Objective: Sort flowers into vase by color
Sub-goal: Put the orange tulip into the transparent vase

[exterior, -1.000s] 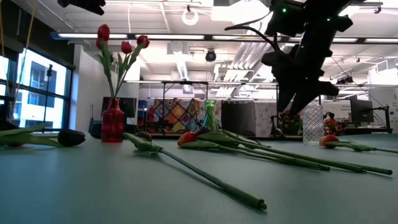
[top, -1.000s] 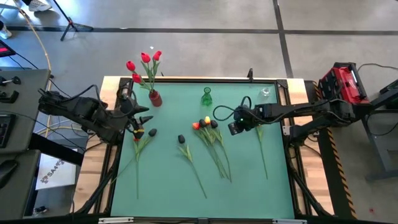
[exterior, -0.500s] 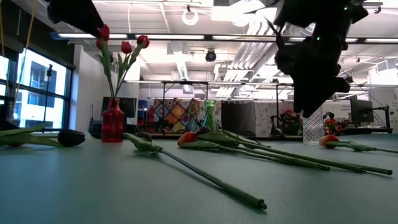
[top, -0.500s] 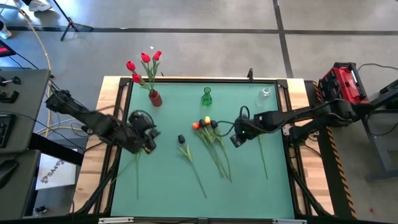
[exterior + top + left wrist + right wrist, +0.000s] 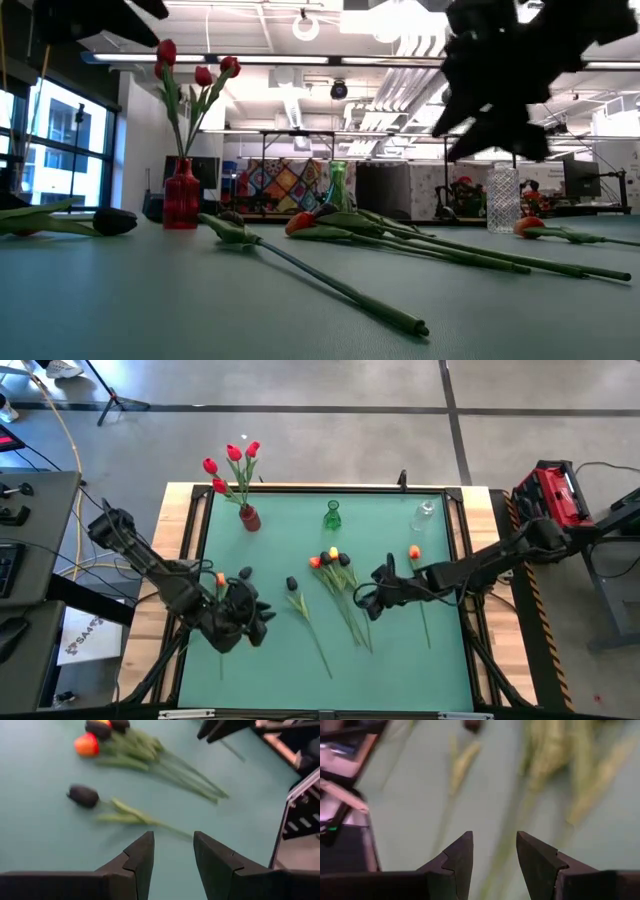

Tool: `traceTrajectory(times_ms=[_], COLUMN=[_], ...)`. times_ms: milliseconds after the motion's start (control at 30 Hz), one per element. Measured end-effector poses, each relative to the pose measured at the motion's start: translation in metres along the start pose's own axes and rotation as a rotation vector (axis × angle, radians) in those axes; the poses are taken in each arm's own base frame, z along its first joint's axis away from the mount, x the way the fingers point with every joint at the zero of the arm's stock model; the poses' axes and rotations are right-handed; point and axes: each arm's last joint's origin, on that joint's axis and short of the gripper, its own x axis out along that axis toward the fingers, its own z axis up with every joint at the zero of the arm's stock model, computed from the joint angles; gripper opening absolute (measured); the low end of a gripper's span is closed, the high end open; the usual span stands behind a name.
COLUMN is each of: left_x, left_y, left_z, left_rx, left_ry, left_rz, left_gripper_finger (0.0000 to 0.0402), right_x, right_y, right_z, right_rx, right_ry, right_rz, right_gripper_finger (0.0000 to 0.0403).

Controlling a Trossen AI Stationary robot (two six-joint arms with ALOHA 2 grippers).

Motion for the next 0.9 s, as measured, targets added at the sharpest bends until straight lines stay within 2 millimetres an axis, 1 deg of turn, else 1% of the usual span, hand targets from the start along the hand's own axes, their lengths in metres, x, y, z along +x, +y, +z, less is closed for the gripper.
traceTrajectory(times_ms=[67, 167, 267, 333, 433, 533, 600, 700, 800, 833, 900], left_x=[0.003, 0.006, 0.005, 0.002, -0.006, -0.022, -0.033, -0.051, -0.067, -0.070, -0.068], left_y=[-0.002, 0.001, 0.004, 0.008, 0.015, 0.022, 0.029, 0.044, 0.063, 0.070, 0.085], left_z=[-0.006, -0.014, -0.017, -0.018, -0.019, -0.017, -0.013, -0.004, 0.004, 0.005, -0.002], left_rx=[0.006, 0.016, 0.032, 0.029, 0.022, 0.017, 0.011, 0.014, -0.008, -0.031, -0.084], left_ry=[0.040, 0.097, 0.106, 0.113, 0.126, 0.128, 0.114, 0.079, 0.071, 0.081, 0.120], left_rz=[0.004, 0.043, 0.074, 0.105, 0.143, 0.140, 0.135, 0.148, 0.155, 0.158, 0.170], left_gripper_finger=[0.0121, 0.0116, 0.0113, 0.0112, 0.0112, 0.0112, 0.0112, 0.0112, 0.0112, 0.0112, 0.0112], right_x=[0.013, 0.038, 0.060, 0.070, 0.081, 0.090, 0.096, 0.107, 0.119, 0.121, 0.124], right_y=[0.002, 0.009, 0.017, 0.020, 0.027, 0.032, 0.037, 0.051, 0.065, 0.069, 0.077], right_z=[0.000, 0.001, 0.007, 0.014, 0.033, 0.056, 0.073, 0.096, 0.108, 0.111, 0.116], right_rx=[-0.029, -0.069, -0.109, -0.113, -0.149, -0.214, -0.259, -0.311, -0.354, -0.360, -0.364], right_ry=[0.004, 0.030, 0.040, 0.032, 0.033, 0.073, 0.101, 0.120, 0.140, 0.143, 0.134], right_rz=[0.034, 0.049, 0.018, -0.016, -0.077, -0.159, -0.193, -0.184, -0.153, -0.154, -0.147], right_gripper_finger=[0.0137, 0.0137, 0.0137, 0.0137, 0.0137, 0.0137, 0.0137, 0.0137, 0.0137, 0.0137, 0.0137])
